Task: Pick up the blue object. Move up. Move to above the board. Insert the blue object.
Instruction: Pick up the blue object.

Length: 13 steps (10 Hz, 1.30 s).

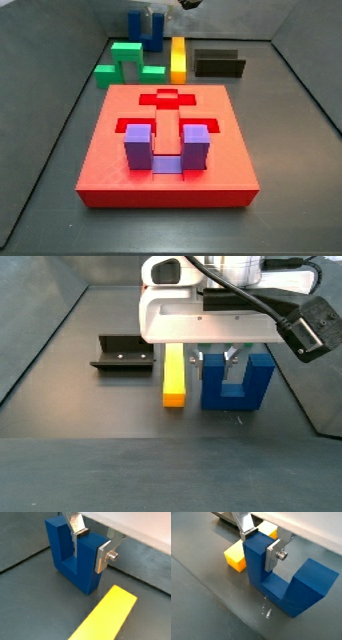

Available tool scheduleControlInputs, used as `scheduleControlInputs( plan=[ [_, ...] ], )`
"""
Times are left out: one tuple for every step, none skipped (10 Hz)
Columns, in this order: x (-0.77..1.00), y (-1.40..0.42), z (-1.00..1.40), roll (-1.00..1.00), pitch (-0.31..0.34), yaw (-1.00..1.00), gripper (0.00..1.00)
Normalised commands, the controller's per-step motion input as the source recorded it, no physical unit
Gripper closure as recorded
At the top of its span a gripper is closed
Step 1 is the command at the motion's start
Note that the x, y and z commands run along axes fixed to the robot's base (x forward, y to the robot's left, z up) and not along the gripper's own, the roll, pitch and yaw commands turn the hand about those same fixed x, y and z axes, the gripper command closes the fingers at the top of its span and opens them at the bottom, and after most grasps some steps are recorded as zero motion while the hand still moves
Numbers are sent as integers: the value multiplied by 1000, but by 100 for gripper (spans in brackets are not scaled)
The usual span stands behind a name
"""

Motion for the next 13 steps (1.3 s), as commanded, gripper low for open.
scheduleControlInputs(
  plan=[
    [0,0,0,0,0,0,100],
    [0,0,0,0,0,0,100],
    [0,0,0,0,0,0,100],
    [0,0,0,0,0,0,100],
    [0,0,0,0,0,0,100],
    [0,0,0,0,0,0,100],
    [0,0,0,0,0,0,100],
    [0,0,0,0,0,0,100],
    [0,0,0,0,0,0,100],
    [0,0,0,0,0,0,100],
    [0,0,0,0,0,0,100],
    [0,0,0,0,0,0,100],
    [0,0,0,0,0,0,100]
  ],
)
